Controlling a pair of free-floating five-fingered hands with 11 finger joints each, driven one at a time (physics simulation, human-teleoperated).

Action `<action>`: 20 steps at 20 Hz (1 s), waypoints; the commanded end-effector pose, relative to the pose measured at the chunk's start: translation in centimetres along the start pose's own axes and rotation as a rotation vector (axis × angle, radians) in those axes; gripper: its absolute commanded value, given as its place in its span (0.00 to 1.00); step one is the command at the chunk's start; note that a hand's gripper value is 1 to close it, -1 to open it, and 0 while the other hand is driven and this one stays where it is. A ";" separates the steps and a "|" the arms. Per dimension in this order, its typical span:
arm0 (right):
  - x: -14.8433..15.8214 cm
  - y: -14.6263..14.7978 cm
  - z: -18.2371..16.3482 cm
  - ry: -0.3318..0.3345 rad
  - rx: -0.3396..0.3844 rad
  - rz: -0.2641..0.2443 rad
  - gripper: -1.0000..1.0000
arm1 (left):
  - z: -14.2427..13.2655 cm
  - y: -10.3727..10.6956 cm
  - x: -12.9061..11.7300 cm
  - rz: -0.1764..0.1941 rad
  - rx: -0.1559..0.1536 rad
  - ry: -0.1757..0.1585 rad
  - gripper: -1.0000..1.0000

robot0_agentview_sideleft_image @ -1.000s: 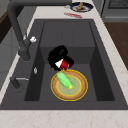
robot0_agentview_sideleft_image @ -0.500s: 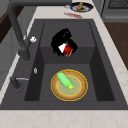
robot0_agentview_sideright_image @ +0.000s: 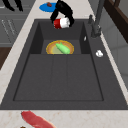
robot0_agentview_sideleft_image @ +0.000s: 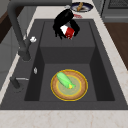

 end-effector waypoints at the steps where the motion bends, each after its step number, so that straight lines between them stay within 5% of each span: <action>1: -2.1 -1.4 2.4 -0.013 -0.010 -0.032 1.00 | 0.0 0.0 0.0 0.000 0.000 0.000 0.50; 12: -7.1 -2.0 10.7 -0.024 -0.081 -0.030 1.00 | 0.0 0.0 0.0 0.000 0.000 0.000 0.50; 20: -11.5 -2.5 14.6 -0.034 -0.052 -0.062 1.00 | 0.0 0.0 0.0 0.000 0.000 0.000 0.50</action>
